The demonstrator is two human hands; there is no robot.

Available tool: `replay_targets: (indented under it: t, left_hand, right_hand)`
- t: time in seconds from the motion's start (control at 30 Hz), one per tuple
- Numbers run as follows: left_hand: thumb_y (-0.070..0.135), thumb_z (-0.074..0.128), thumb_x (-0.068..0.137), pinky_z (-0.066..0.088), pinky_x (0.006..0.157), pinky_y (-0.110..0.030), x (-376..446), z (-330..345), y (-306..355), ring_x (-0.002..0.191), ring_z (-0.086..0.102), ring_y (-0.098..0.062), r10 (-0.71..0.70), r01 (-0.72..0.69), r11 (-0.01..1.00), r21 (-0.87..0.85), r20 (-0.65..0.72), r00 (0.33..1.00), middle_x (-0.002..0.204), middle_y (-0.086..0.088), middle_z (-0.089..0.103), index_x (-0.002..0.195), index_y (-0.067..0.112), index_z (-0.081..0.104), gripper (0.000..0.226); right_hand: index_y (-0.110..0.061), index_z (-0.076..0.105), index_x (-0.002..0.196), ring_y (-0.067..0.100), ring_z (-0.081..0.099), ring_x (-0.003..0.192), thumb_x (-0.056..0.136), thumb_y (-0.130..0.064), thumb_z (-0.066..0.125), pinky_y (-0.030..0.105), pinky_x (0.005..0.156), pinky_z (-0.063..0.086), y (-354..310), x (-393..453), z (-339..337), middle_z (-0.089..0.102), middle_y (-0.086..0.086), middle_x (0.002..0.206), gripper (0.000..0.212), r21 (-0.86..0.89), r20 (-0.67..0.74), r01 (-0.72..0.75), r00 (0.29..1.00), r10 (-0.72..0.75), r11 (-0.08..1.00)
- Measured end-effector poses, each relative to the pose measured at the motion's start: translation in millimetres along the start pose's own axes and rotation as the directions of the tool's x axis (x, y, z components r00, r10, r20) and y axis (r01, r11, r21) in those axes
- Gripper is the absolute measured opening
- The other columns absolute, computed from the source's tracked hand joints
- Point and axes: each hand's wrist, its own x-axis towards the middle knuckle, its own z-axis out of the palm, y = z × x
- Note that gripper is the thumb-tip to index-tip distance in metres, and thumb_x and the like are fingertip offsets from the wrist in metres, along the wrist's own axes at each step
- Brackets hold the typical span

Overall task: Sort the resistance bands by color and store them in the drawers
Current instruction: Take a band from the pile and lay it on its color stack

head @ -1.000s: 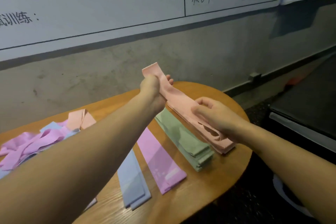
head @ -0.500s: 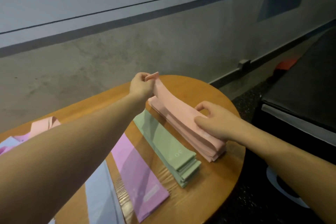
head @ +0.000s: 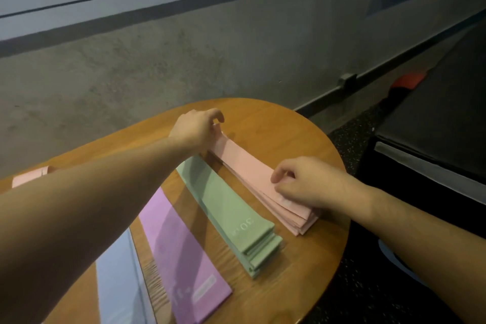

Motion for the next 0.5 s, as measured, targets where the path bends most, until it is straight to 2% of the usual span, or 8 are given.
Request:
replay_targets:
  t: [0.13,0.23,0.33,0.4,0.5]
  left_hand:
    - [0.019,0.049,0.102,0.053,0.090,-0.040,0.9,4.3,0.7,0.111,0.058,-0.026,-0.002,0.002,1.000,0.012,-0.005,1.000,0.126,-0.004,0.064,0.130,0.025,0.058,0.030]
    - [0.020,0.053,0.101,0.055,0.087,-0.040,5.1,5.1,0.7,0.109,0.058,-0.024,0.006,-0.006,1.000,0.028,-0.007,1.000,0.125,-0.002,0.064,0.130,0.027,0.056,0.030]
    - [0.015,0.058,0.097,0.057,0.086,-0.039,6.7,6.8,-0.3,0.110,0.058,-0.023,-0.001,-0.002,0.997,0.075,0.039,0.999,0.124,0.000,0.062,0.131,0.029,0.055,0.036]
    - [0.017,0.058,0.098,0.055,0.092,-0.040,7.6,8.6,-0.1,0.116,0.055,-0.023,0.019,-0.023,0.994,0.103,0.042,0.999,0.131,0.000,0.057,0.132,0.031,0.055,0.037]
    - [0.010,0.061,0.094,0.047,0.103,-0.037,7.2,6.8,1.8,0.130,0.045,-0.022,0.097,-0.111,0.983,0.147,0.095,0.991,0.145,0.003,0.048,0.138,0.033,0.052,0.050]
  right_hand:
    - [-0.042,0.061,0.100,0.001,0.057,0.078,0.092,-0.038,0.060,0.028,0.071,0.053,6.1,-2.4,1.7,0.057,-0.018,0.086,0.009,-0.022,-0.032,0.010,0.999,-0.010,1.000]
    - [-0.043,0.061,0.108,0.001,0.054,0.076,0.092,-0.044,0.060,0.025,0.062,0.043,8.5,-6.0,1.5,0.054,-0.019,0.082,0.016,-0.076,-0.040,0.022,0.999,-0.025,0.997]
    - [-0.046,0.059,0.114,0.008,0.056,0.090,0.092,-0.051,0.057,0.029,0.074,0.047,9.1,-8.8,1.4,0.053,-0.017,0.098,0.023,-0.125,-0.047,0.030,0.998,-0.036,0.992]
    - [-0.046,0.058,0.116,0.010,0.056,0.100,0.090,-0.057,0.057,0.033,0.084,0.049,8.9,-10.0,2.0,0.050,-0.016,0.110,0.028,-0.121,-0.043,0.036,0.998,-0.042,0.992]
    - [-0.046,0.053,0.125,0.008,0.056,0.106,0.086,-0.065,0.059,0.033,0.089,0.051,8.7,-11.3,1.4,0.050,-0.016,0.119,0.044,-0.093,-0.044,0.045,0.998,-0.049,0.995]
